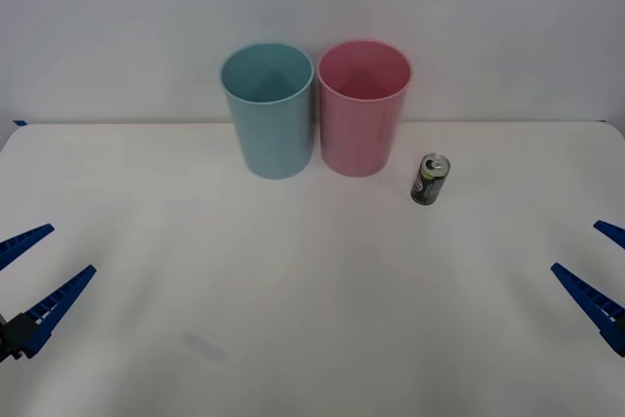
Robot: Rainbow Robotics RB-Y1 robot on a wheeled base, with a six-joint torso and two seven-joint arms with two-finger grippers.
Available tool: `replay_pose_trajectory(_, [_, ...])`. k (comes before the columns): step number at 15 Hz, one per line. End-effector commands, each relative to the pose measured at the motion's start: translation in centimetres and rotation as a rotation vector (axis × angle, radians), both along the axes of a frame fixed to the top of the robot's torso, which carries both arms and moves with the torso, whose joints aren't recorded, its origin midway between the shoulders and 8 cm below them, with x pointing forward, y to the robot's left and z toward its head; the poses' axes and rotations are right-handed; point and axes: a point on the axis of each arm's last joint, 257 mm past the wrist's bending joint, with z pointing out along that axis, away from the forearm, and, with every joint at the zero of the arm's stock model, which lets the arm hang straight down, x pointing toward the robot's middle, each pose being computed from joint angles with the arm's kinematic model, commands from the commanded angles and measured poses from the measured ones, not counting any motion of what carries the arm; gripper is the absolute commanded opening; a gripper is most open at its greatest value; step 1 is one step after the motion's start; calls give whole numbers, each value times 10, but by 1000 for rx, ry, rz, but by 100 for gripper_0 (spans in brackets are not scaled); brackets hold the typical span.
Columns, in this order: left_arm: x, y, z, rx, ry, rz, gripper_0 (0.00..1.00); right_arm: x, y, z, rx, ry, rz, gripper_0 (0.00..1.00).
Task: Grasp the object on the table and drop it into the matching bin: aluminum can to the light blue bin, PET bottle to the pink bin.
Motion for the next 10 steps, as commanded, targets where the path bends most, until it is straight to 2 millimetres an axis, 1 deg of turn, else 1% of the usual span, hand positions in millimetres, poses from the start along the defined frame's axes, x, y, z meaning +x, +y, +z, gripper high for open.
replay_pose_trajectory(1, [0,0,0,0,0,0,100,0,0,0,0,0,0,100])
replay_pose_trajectory(2, [0,0,0,0,0,0,100,-3,-1,-10,3,22,-11,100])
replay_pose_trajectory(5, [0,0,0,0,0,0,100,-1,-1,-12,-6,30,-14,100])
replay_pose_trajectory(8, [0,0,0,0,0,0,100,6,-2,-22,-33,48,-41,100])
replay_pose_trajectory(10, [0,0,0,0,0,0,100,10,1,-27,-35,52,-48,100])
